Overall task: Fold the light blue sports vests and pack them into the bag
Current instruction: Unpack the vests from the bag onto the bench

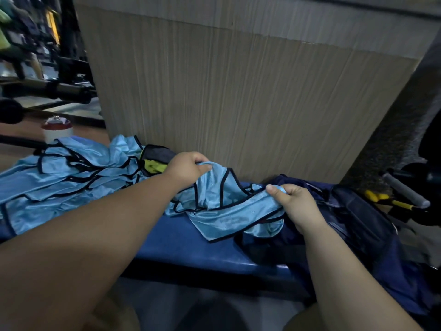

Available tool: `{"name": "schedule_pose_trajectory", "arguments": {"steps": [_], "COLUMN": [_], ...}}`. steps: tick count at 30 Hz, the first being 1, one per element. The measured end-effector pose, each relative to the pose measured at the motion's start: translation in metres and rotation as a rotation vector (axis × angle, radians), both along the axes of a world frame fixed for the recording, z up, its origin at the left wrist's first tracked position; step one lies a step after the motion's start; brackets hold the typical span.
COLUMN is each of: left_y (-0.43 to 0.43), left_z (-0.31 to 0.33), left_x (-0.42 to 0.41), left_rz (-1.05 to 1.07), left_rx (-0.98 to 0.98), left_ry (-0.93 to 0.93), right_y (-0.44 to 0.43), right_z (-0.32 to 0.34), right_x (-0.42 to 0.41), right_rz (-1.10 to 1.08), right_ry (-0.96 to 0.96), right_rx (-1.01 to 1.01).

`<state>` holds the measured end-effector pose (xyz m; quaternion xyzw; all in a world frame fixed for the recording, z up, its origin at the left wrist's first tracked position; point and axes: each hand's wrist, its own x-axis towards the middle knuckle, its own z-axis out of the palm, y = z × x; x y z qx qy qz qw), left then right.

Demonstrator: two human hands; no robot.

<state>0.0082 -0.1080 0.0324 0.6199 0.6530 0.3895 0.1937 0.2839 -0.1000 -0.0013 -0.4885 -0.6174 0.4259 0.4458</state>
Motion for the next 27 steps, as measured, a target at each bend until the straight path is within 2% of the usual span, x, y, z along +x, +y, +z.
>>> {"name": "schedule_pose_trajectory", "arguments": {"steps": [11,15,20,27], "left_y": [-0.015,-0.021,-0.032,-0.061], "left_z": [0.057,0.088,0.128,0.176], "left_x": [0.015,0.017,0.016,0.011], "left_rz": [-0.039,-0.014,0.036,0.088], "left_rx": [0.088,0.126,0.187,0.294], "left_ry": [0.059,0.104,0.102,0.039], "right_y": [-0.019,-0.028,-0.039,-0.059], "right_z": [0.058,0.089,0.125,0.171], "right_x": [-0.007,-0.009,-0.009,-0.012], "right_rz": [0.061,0.058,-0.02,-0.147], "right_ry": [-0.088,-0.192,-0.295,-0.255], "right_rx": [0.119,0.184,0.297,0.434]}}
